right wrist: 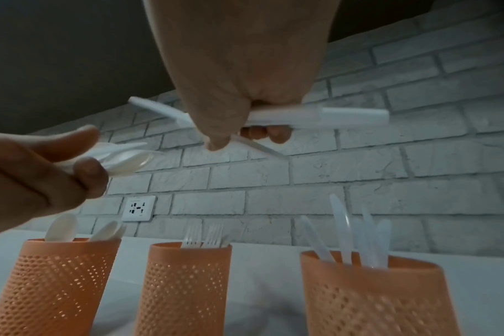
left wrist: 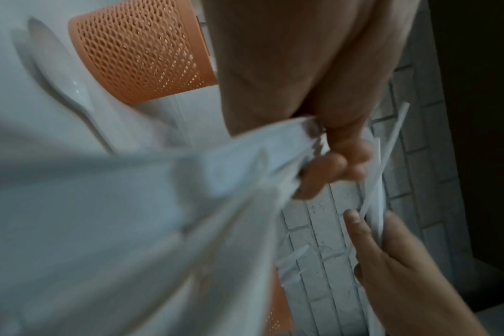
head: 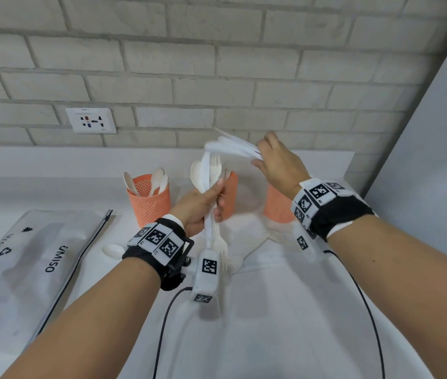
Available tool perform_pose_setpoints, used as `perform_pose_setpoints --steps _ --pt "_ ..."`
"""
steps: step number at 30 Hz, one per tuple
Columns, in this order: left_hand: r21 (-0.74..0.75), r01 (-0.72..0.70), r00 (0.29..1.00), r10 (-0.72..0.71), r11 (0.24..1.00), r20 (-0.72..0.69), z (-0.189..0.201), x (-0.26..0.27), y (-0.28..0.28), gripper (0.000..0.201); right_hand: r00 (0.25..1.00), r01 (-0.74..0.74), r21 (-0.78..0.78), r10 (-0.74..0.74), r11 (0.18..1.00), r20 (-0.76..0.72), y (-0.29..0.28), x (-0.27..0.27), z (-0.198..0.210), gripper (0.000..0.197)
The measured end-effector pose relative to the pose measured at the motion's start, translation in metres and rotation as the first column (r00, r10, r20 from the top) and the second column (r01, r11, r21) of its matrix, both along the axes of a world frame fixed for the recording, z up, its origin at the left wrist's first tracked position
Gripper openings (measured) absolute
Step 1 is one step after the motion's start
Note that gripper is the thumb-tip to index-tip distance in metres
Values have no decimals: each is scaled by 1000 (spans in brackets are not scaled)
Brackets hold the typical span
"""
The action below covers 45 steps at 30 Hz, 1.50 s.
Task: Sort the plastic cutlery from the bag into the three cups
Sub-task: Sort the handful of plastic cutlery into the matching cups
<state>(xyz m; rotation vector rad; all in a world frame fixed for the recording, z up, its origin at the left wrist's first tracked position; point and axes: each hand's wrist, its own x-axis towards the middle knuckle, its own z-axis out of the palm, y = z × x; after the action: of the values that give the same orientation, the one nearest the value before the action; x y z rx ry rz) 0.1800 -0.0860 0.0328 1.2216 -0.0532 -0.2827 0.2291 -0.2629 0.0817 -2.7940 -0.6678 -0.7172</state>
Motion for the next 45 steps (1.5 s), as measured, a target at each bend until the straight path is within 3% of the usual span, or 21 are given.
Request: perform_pose_setpoints --steps 3,5,6,9,11,13,16,20,22,25,28,30,32,33,34,35,37,38,42,45 --pt "-58 -70 997 67 996 -47 -3 8 -3 29 986 118 86 -107 989 -130 -3 4 -12 36" --pt "-88 -110 992 104 990 -71 -3 13 -6 29 973 123 315 -52 941 -224 -3 8 -15 30" --pt "-101 -126 990 119 987 -72 -2 16 -9 29 967 106 467 18 878 -253 -5 12 -14 24" --pt "-121 -150 989 149 981 -22 5 23 -13 28 970 61 821 161 568 -183 -14 28 -4 9" --pt "-126 -159 986 163 979 20 12 27 -16 26 985 16 900 149 435 -90 -25 39 2 8" --pt "-127 -167 983 174 978 50 17 32 -19 25 990 -12 924 132 382 -42 -35 51 0 8" --pt "-137 -164 981 176 977 76 21 36 -25 27 985 82 905 107 418 -138 -42 63 -22 8" --pt "-186 -146 986 158 972 54 19 42 -29 26 904 317 829 117 460 -410 -46 74 -52 21" --pt "-221 -146 988 154 964 21 17 46 -29 26 884 371 743 33 556 -466 -48 76 -57 26" --pt "-244 -146 989 147 959 -12 15 50 -30 26 910 354 669 -76 654 -407 -52 79 -61 25" --pt "-277 -178 984 169 944 -53 13 53 -29 25 977 211 718 -171 663 -129 -50 71 -57 31" --pt "-321 -238 971 219 917 -97 12 58 -26 25 996 59 738 -94 672 6 -39 57 -51 33" --pt "-358 -299 954 271 884 -127 13 63 -21 26 982 -17 745 152 667 -113 -25 37 -45 42" --pt "-374 -322 947 291 870 -138 14 66 -19 26 918 -16 724 297 690 -262 -19 26 -42 48" --pt "-388 -342 940 309 856 -148 15 68 -16 26 792 0 687 419 727 -444 -15 18 -43 54" --pt "-403 -358 934 322 842 -156 16 70 -14 25 612 9 648 508 761 -606 -12 12 -46 58" --pt "-430 -375 927 340 821 -158 17 72 -11 26 268 -46 621 608 782 -747 -6 2 -58 58" --pt "-440 -377 926 346 815 -154 18 71 -9 26 193 -68 607 608 791 -770 -2 0 -66 54" --pt "-451 -403 912 389 796 -128 22 64 -1 27 163 -28 570 566 821 -808 10 -7 -83 17" --pt "-470 -457 879 464 755 -110 31 60 16 26 189 -1 476 468 879 -863 5 -10 -82 23"
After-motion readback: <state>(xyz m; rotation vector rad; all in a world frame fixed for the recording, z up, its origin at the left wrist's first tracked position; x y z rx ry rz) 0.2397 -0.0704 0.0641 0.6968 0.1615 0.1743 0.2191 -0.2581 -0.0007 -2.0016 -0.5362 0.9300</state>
